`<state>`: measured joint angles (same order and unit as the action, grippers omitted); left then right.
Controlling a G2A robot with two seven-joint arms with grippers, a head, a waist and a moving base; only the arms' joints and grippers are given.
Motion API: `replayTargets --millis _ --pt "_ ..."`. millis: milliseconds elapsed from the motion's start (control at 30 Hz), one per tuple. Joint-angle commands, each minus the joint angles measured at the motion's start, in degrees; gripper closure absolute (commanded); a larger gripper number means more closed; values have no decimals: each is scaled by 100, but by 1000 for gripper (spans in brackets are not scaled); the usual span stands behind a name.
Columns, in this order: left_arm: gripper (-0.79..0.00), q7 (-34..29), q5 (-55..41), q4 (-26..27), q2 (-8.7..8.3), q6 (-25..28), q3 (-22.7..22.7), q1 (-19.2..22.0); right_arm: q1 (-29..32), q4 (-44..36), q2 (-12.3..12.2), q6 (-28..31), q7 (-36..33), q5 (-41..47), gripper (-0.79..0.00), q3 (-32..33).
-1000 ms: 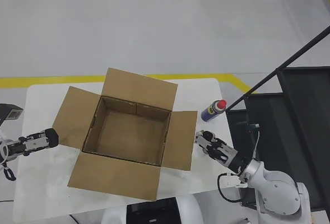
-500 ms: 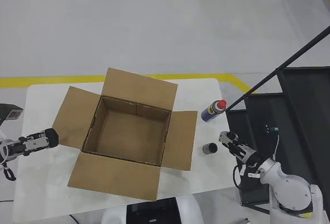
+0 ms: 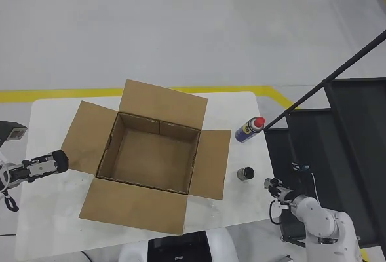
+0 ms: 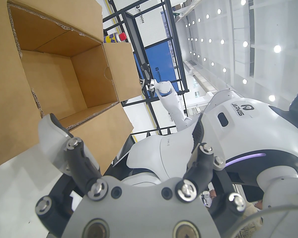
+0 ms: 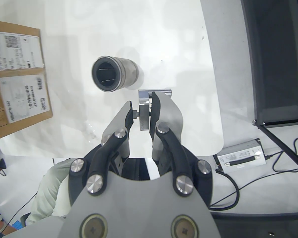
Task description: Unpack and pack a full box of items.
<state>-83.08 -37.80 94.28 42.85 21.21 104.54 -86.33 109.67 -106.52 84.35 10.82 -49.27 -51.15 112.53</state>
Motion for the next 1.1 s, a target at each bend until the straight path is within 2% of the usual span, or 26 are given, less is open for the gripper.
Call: replayTargets --millis 0,467,800,833,867,900,933,1067 --pt "-785 0 0 0 0 0 0 0 -83 191 -16 -67 105 -147 0 -71" --pt "-785 0 0 0 0 0 0 0 -587 1219 -101 -308 755 -840 0 -632" --pt "-785 0 0 0 0 0 0 0 -488 1170 -133 -464 789 -855 0 -923" --pt "-785 0 0 0 0 0 0 0 -489 1156 -137 -484 796 -855 -83 -944" --pt "-785 0 0 0 0 0 0 0 -492 1152 -140 -508 806 -835 -336 -958" --pt "-785 0 0 0 0 0 0 0 -496 1142 -145 -527 821 -840 -659 -970" --pt "-785 0 0 0 0 0 0 0 -502 1131 -149 -531 819 -827 -785 -988" --pt "-785 0 0 0 0 0 0 0 -516 1080 -173 -573 801 -783 -785 -1003"
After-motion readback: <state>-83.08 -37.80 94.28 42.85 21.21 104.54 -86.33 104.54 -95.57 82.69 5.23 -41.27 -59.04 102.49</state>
